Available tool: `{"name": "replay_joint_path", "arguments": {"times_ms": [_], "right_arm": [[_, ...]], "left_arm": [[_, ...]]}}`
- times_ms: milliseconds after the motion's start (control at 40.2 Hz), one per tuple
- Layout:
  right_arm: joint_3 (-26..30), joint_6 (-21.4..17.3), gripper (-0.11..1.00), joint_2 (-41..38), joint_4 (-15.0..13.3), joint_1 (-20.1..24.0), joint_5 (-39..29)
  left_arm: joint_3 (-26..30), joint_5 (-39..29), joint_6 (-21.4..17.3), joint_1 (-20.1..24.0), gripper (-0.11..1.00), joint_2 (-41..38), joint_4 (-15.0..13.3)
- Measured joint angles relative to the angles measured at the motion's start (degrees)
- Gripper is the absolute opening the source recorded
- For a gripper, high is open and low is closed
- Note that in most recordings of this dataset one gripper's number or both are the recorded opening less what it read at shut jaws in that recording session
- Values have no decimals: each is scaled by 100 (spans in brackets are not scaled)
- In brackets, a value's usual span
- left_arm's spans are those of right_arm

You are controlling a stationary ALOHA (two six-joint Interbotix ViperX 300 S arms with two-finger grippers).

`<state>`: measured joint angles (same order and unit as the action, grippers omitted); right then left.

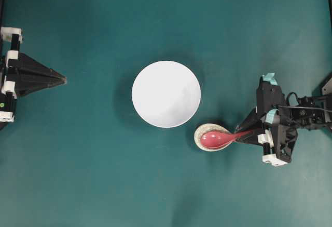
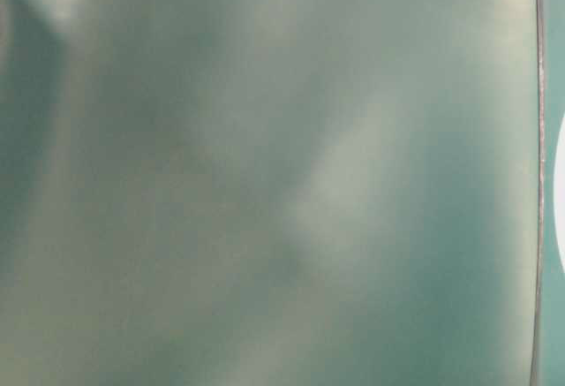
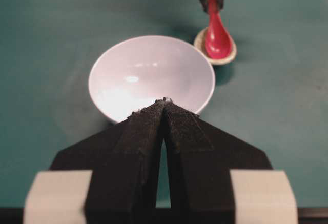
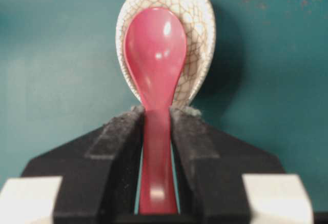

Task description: Scoop the yellow hexagonal prism block from the bowl with a spoon using the right arm.

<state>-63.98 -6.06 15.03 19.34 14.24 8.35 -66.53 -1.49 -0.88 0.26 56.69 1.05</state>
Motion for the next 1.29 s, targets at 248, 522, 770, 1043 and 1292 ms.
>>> {"name": "replay_joint_path", "arguments": {"times_ms": [248, 522, 770, 1043, 1292], "right_arm": [[0, -88, 36, 35, 0, 0, -62], [35, -35, 53, 299, -9, -9, -141], [633, 334, 53, 360, -519, -580, -1099], [1951, 738, 53, -114, -1362, -1301, -2496], [2979, 853, 53, -914, -1898, -1591, -2936]], "left_arm": [[0, 0, 0, 0, -1, 0, 9], [0, 0, 0, 0, -1, 0, 0], [0, 0, 0, 0, -1, 0, 9], [0, 0, 0, 0, -1, 0, 9], [0, 0, 0, 0, -1, -9, 9]]}}
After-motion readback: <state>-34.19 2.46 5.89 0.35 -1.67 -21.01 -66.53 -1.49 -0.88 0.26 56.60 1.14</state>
